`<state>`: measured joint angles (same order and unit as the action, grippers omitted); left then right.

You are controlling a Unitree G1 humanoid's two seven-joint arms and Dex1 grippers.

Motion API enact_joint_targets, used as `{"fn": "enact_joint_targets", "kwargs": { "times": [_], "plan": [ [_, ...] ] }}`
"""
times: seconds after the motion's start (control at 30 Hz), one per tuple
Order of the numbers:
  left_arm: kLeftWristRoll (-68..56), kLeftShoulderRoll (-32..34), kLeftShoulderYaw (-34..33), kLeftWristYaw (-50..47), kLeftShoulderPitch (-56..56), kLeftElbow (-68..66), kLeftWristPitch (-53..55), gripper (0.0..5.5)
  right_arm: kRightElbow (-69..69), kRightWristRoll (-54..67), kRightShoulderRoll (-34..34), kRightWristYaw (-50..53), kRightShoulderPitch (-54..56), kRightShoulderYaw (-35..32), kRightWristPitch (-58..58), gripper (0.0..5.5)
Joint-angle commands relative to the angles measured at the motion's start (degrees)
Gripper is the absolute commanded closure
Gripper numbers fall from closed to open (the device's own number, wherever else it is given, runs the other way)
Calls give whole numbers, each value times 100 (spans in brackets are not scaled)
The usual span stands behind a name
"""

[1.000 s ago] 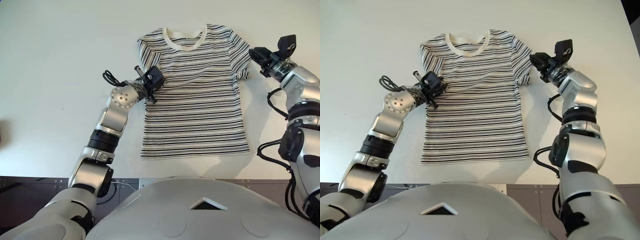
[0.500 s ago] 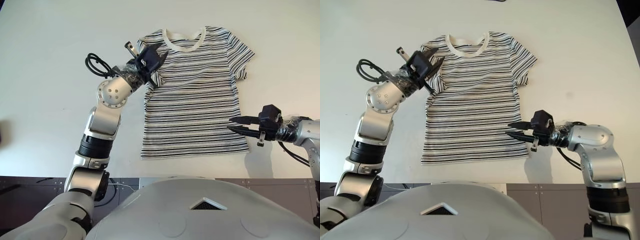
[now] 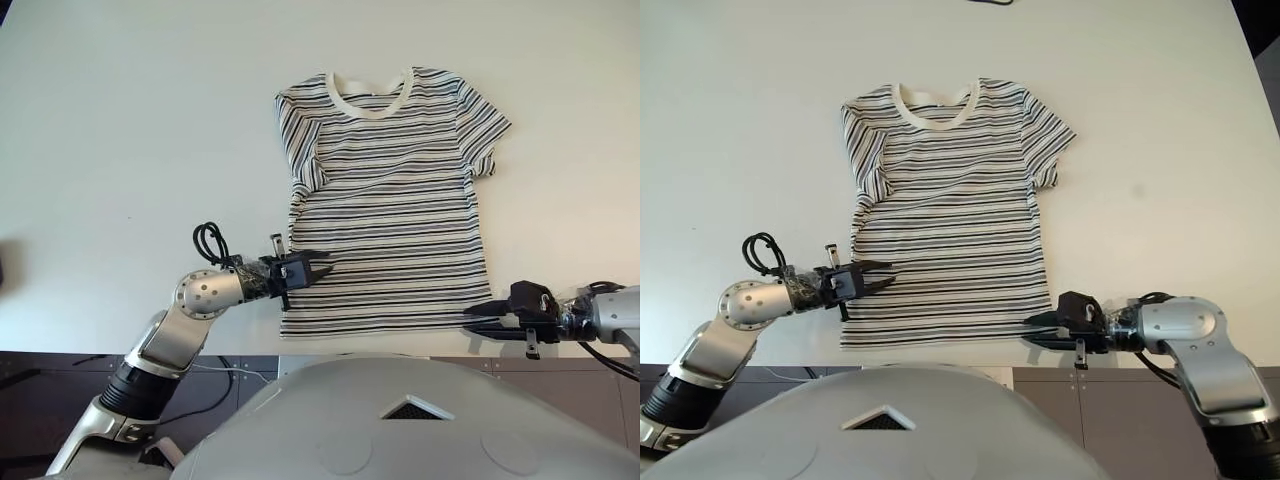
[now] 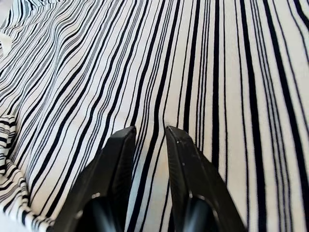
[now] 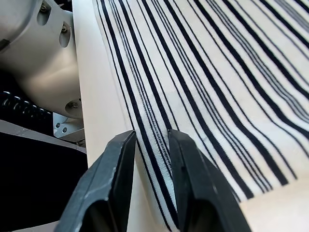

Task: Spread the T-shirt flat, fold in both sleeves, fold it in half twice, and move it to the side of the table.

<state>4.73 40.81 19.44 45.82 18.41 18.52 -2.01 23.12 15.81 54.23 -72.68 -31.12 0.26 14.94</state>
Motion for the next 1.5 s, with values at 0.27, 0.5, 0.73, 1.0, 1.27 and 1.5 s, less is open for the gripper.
{"fn": "enact_joint_targets", "kwargs": {
  "times": [0.27, 0.5, 0.73, 1.0, 1.27, 1.5],
  "plan": [
    [-1607, -442, -770, 93, -779, 541, 505, 434, -1051, 1715, -909, 1454, 3124, -917, 1309, 428],
    [-1439, -1145, -974, -708, -1872, -307, 724, 434, -5094, 262, -2104, 3095, 5587, -502, 255, 359],
    [-1018, -1190, -868, -780, -2035, -896, 329, 434, -7650, -157, -2220, 2969, 6479, -650, -711, 344],
    [-884, -1327, -733, -755, -2124, -1010, 238, 434, -8741, -404, -2514, 2691, 6828, -663, -1052, 344],
    [-779, -1350, -672, -725, -2122, -1077, 169, 434, -9094, -451, -2580, 2811, 6952, -857, -1122, 344],
    [-722, -1354, -661, -762, -2087, -1113, 145, 434, -9072, -487, -2636, 2578, 6889, -891, -1117, 454]
  ]
}}
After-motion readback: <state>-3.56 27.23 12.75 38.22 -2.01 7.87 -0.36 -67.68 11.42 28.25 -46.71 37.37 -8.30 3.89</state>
